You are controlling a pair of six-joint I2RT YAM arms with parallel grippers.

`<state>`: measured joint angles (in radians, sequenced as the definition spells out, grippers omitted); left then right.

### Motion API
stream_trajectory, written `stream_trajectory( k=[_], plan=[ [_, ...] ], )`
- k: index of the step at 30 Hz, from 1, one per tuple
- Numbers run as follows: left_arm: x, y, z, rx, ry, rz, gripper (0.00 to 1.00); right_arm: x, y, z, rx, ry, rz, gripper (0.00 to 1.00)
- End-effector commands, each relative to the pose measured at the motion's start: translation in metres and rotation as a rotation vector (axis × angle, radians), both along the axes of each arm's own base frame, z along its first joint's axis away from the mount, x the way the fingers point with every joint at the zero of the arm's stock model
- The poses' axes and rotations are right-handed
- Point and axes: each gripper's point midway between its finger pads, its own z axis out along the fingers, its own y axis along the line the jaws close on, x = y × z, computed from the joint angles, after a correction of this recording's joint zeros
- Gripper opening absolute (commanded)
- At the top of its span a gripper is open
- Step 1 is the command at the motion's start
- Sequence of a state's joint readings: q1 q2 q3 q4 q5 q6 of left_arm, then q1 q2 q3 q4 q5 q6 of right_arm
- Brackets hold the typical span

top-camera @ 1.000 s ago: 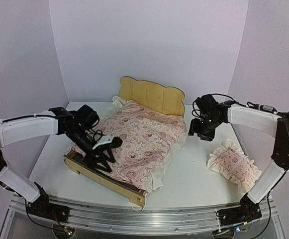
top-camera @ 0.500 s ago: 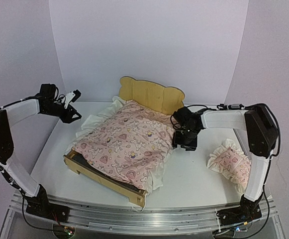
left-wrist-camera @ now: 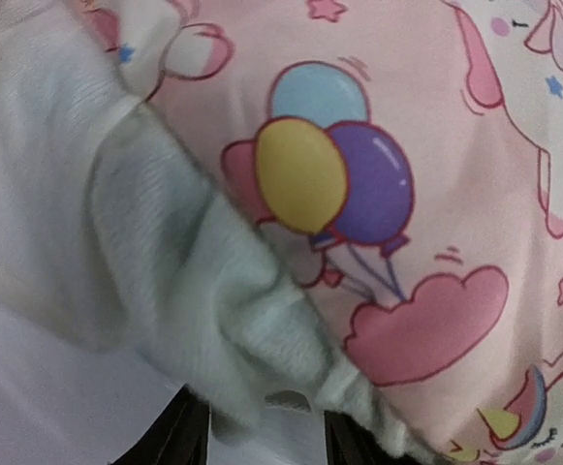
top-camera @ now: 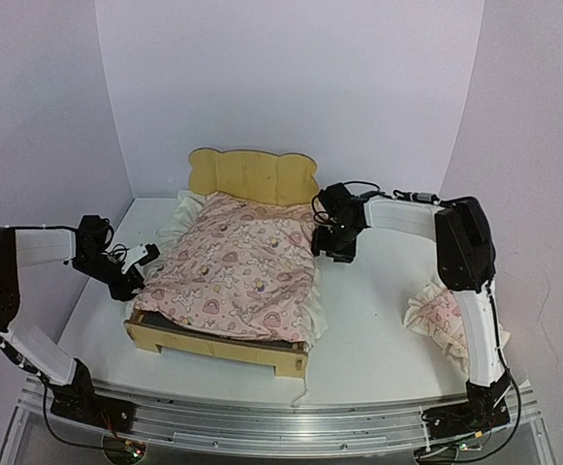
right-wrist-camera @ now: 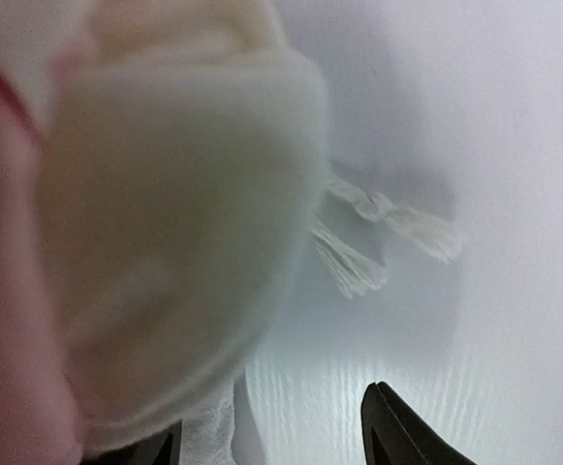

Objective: Set up the pet bed

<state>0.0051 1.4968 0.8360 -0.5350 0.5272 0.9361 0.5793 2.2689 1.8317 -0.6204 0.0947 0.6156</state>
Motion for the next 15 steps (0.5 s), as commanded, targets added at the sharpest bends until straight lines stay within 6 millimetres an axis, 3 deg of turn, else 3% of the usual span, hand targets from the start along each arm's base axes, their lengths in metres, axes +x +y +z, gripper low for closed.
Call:
stream_trajectory(
  k=[1, 4, 7, 11, 15],
  plan=[
    [-0.063, -0.072, 0.013, -0.152, 0.064, -0.270, 0.43, 0.023, 0.093, 0.028, 0.251, -0.102, 0.174, 0.65],
    [-0.093, -0.110, 0.026, -0.219, 0.076, -0.364, 0.44, 0.029, 0.104, 0.040, 0.267, -0.143, 0.205, 0.65],
    [-0.116, -0.145, 0.033, -0.264, 0.101, -0.437, 0.45, 0.030, 0.092, 0.049, 0.209, -0.190, 0.215, 0.65],
    [-0.126, -0.175, 0.047, -0.316, 0.115, -0.475, 0.48, 0.029, 0.058, 0.053, 0.102, -0.226, 0.203, 0.66],
    [-0.118, -0.173, 0.060, -0.276, 0.071, -0.486, 0.53, 0.026, 0.004, 0.072, -0.002, -0.267, 0.115, 0.66]
  ],
)
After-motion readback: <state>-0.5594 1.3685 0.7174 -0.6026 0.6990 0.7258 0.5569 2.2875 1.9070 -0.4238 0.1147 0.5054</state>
